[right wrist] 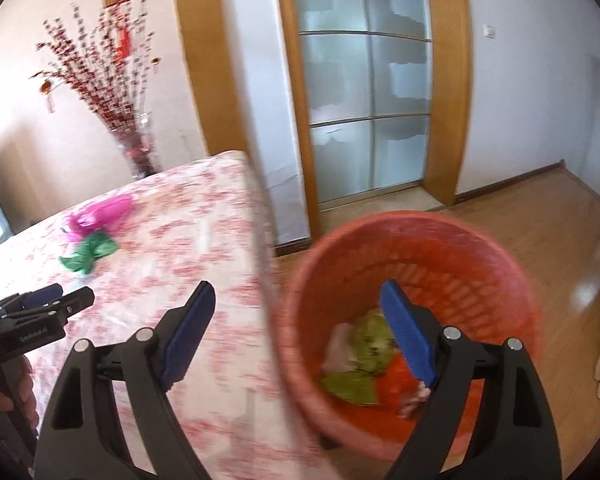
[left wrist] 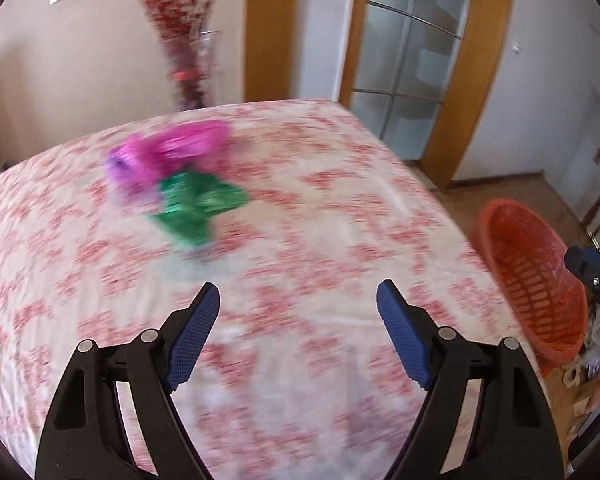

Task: Collect trash
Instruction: 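Grasp pink-purple bag with left gripper while right grasps green bag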

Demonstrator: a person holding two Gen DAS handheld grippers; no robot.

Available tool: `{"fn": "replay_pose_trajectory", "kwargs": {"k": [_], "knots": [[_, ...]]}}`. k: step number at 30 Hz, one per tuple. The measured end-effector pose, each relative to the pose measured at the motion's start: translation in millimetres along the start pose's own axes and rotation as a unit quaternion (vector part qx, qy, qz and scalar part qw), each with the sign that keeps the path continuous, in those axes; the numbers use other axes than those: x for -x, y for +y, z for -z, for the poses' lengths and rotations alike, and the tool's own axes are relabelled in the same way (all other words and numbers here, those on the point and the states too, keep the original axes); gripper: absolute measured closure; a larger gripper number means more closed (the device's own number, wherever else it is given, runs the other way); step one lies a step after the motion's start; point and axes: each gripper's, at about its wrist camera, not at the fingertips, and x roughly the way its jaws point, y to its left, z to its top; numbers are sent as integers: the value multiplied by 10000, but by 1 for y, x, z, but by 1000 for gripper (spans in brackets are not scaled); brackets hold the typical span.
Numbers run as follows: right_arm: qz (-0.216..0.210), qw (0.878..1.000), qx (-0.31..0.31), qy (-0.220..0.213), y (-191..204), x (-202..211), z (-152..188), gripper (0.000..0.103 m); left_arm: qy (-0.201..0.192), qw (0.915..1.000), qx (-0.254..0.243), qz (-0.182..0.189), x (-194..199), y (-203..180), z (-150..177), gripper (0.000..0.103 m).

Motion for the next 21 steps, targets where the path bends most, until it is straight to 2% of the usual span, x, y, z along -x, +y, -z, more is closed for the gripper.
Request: {"fn": "replay_pose_trajectory", "kwargs": {"k": [5, 10, 15, 21], "knots": [[-445, 9986, 293, 65, 58, -10, -4, 22, -75, 9990, 258, -344, 12, 46, 11, 23], [-885, 9942, 572, 231, 118, -31, -8, 36, -145, 9960, 539, -704, 22, 93, 19, 23], [-1365, 9870, 600, 591, 175, -64, -13, 48, -174, 9918, 818, -970, 27, 132, 26, 23], [-1695, 9785, 725, 928, 243, -106, -21, 57, -126, 9859, 1131, -1228, 26, 172, 31, 23]]}}
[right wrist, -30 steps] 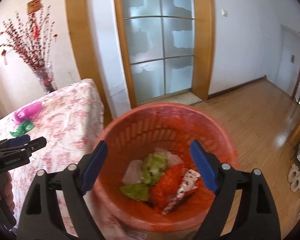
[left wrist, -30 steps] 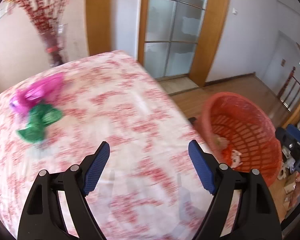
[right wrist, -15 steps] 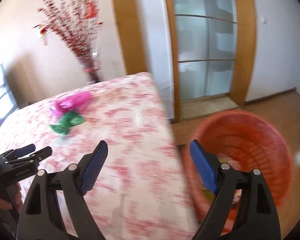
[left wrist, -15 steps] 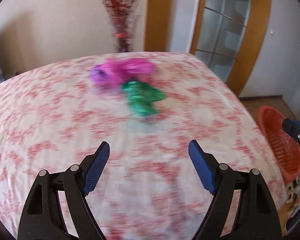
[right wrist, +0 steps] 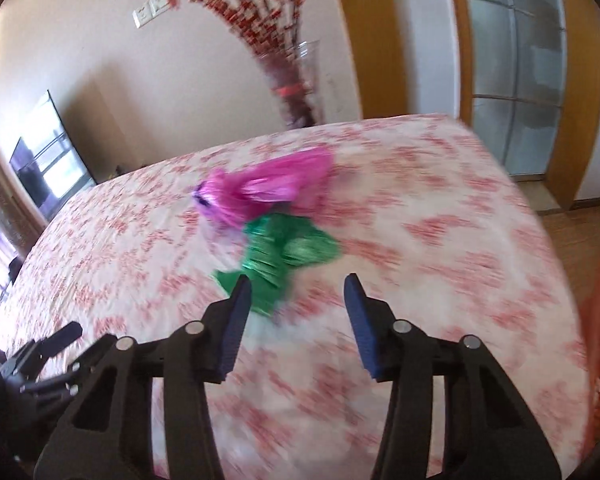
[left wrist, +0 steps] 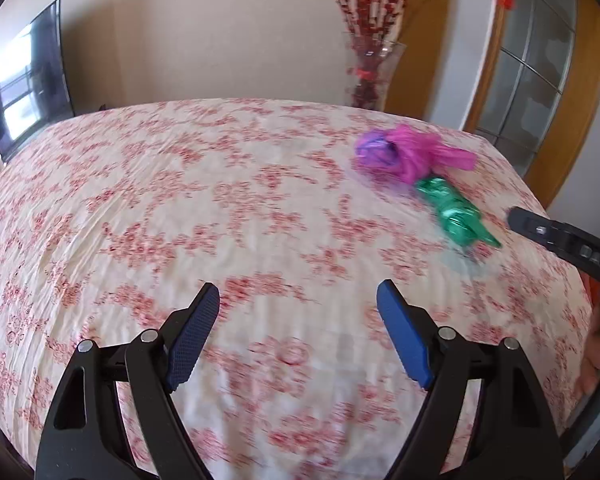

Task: Collect trash
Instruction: 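Grasp pink-purple bag with left gripper while right grasps green bag, then carry both held bags from the bed over the orange wastebasket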

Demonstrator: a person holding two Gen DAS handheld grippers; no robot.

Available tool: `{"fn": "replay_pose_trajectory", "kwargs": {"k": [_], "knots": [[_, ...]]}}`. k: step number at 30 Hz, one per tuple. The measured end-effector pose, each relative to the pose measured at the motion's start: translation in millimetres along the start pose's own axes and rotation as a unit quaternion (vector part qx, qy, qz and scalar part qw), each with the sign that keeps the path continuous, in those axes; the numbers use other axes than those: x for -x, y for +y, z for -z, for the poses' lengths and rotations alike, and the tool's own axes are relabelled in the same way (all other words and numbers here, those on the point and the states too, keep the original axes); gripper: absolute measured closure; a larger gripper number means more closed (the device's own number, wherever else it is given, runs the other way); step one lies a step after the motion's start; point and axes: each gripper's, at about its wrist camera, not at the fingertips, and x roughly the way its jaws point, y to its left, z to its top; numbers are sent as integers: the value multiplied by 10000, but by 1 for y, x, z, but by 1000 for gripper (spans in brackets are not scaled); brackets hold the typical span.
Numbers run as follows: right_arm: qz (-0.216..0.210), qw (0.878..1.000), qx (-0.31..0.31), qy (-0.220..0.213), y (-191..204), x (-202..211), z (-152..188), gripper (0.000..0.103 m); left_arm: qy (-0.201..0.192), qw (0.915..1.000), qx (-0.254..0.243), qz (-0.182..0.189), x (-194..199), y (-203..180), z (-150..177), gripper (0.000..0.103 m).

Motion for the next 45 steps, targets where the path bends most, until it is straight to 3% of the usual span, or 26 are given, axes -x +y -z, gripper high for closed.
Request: {"fn": "replay_pose_trajectory", "kwargs": {"k": [6, 10, 16, 20, 26, 32, 37, 40, 45], "knots": [[109, 9993, 149, 326, 19, -45, -11, 61, 19, 10000, 43, -64, -12, 10, -7, 23], [12, 9978, 87, 656, 10, -61, -10, 76, 59, 10000, 68, 29, -18, 5, -11, 23], [199, 9980, 29, 592, -28, -32, 10, 81, -54, 9996, -44, 263, -22, -15, -24, 23], [596, 9971, -148, 456, -70, -1, 27, 81, -232, 9986, -159, 450, -30, -38, -46, 13], [860, 9944, -475, 396, -118, 32, 40, 81, -306, 9970, -547, 461, -58, -77, -89, 6], [890, 9938, -540, 387, -131, 39, 45, 81, -64, 9958, -881, 252, -96, -101, -107, 6], [869, 9939, -553, 394, -133, 38, 45, 81, 256, 9930, -1097, 345, -121, -113, -113, 6], [850, 9940, -558, 394, -134, 38, 44, 81, 422, 9928, -998, 508, -131, -115, -113, 12], [841, 9942, -547, 375, -134, 41, 46, 81, 622, 9926, -755, 717, -140, -110, -111, 35]]}}
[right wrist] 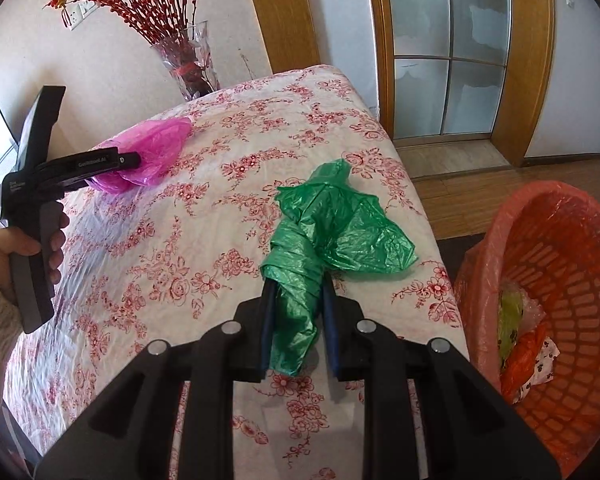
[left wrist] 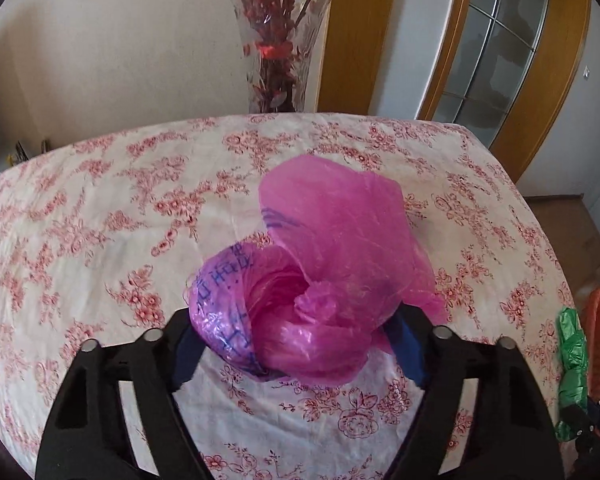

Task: Collect trash
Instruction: 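Carry both held bags from the bed over the orange wastebasket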

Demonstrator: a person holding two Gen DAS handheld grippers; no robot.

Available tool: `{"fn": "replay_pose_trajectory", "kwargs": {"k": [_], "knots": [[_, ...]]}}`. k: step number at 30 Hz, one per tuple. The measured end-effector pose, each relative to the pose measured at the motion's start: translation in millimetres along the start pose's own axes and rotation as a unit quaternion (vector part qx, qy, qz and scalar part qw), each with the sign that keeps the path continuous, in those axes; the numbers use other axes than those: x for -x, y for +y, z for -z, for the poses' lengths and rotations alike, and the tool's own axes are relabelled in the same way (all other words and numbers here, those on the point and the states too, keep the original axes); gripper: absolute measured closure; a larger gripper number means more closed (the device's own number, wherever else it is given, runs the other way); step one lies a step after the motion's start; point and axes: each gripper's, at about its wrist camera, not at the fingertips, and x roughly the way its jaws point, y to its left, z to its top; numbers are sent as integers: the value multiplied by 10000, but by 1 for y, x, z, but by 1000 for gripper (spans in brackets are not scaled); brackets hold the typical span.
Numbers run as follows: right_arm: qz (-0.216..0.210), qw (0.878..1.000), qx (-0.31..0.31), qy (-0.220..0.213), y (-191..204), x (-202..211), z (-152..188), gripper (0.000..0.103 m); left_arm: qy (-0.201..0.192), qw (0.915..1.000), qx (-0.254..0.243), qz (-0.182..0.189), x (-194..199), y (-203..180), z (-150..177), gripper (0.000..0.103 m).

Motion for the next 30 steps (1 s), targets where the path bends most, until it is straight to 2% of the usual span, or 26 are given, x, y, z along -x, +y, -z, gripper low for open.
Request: {"fn": "replay_pose_trajectory", "kwargs": {"k": [3, 5, 14, 23, 30], "knots": [[-17, 10000, -26, -31, -1, 3, 2, 81, -16, 9998, 144, 138, 3, 4, 4, 45], [-26, 10000, -40, -81, -2, 7, 2, 81, -63, 9997, 194, 147, 10, 6, 5, 48], [-15, 9989, -96, -462, -7, 50, 6, 81, -431, 9987, 184, 200, 65, -7, 20, 49], [214, 9933, -228, -1117, -27, 115, 18, 81, -890, 9943, -288, 515, 131, -64, 47, 49], [499, 9859, -325, -1567, -52, 161, 33, 81, -1117, 9870, -583, 996, 171, -110, 68, 49]]}}
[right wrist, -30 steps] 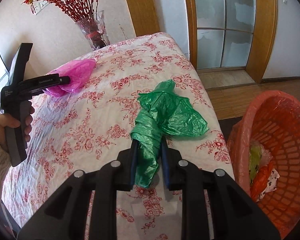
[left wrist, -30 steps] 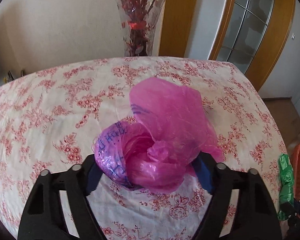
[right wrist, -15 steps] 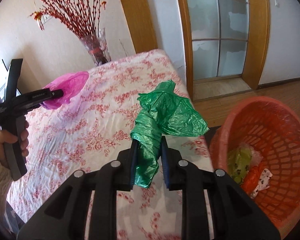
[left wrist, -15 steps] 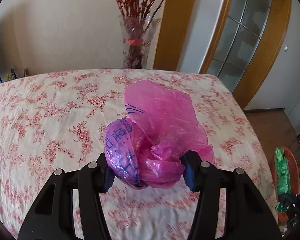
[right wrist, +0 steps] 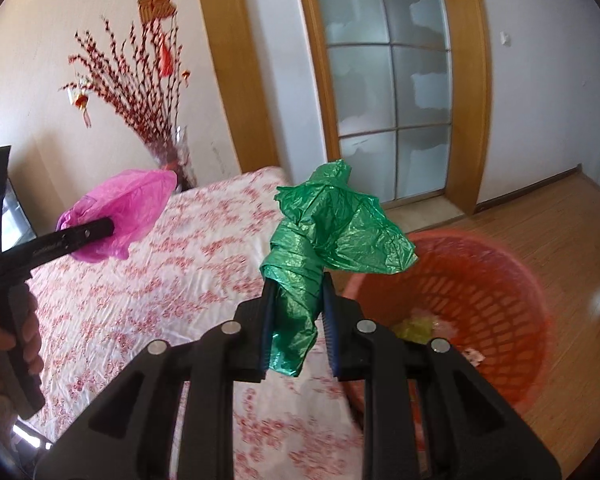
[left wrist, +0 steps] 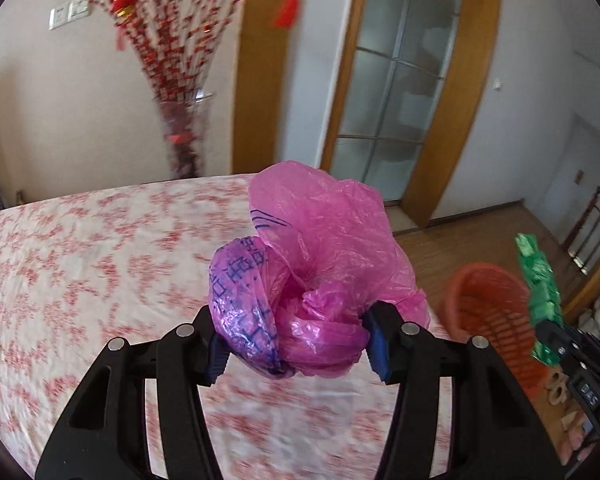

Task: Collect trash
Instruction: 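Carry both held bags from the bed over the orange wastebasket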

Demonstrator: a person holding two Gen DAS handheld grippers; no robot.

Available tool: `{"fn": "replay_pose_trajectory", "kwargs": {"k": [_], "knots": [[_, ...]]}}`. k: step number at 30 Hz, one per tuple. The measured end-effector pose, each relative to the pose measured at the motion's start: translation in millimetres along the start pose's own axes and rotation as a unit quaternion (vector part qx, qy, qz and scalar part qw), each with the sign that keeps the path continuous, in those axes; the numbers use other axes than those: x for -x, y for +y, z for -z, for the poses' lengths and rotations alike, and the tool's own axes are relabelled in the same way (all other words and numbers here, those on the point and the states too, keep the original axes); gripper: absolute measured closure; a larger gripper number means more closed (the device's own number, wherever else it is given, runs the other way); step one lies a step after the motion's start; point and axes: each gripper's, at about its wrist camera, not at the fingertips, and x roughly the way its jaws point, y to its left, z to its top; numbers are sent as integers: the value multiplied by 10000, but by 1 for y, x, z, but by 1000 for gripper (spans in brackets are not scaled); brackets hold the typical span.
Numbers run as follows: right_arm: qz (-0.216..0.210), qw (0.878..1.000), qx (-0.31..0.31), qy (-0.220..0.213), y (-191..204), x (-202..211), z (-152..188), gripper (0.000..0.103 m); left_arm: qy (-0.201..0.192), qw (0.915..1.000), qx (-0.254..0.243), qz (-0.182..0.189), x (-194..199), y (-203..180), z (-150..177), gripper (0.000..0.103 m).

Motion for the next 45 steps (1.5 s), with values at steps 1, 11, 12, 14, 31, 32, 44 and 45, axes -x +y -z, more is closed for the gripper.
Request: {"fn": "replay_pose_trajectory", "kwargs": {"k": [1, 11, 12, 14, 31, 32, 44, 45], "knots": [[31, 10000, -19, -51, -4, 5, 0, 81, -7, 10000, -26, 71, 3, -8, 2, 49], [377, 9982, -77, -469, -37, 44, 4, 81, -46, 9972, -362, 655, 15, -64, 18, 49], [398, 9980, -97, -485, -40, 47, 4, 81, -39, 9969, -376, 696, 16, -68, 19, 48], [430, 9977, -147, -498, -48, 50, 6, 81, -10, 9959, -415, 803, 16, -77, 22, 48], [704, 9953, -542, -378, -99, 45, 21, 81, 242, 9891, -656, 1297, -11, -149, 42, 48], [717, 9951, -582, -359, -103, 43, 22, 81, 270, 9887, -659, 1318, -13, -152, 43, 48], [841, 9921, -905, -223, -137, 25, 27, 81, 637, 9826, -812, 1542, -42, -192, 56, 48], [844, 9919, -925, -212, -139, 23, 27, 81, 653, 9823, -823, 1552, -44, -195, 56, 48]]}}
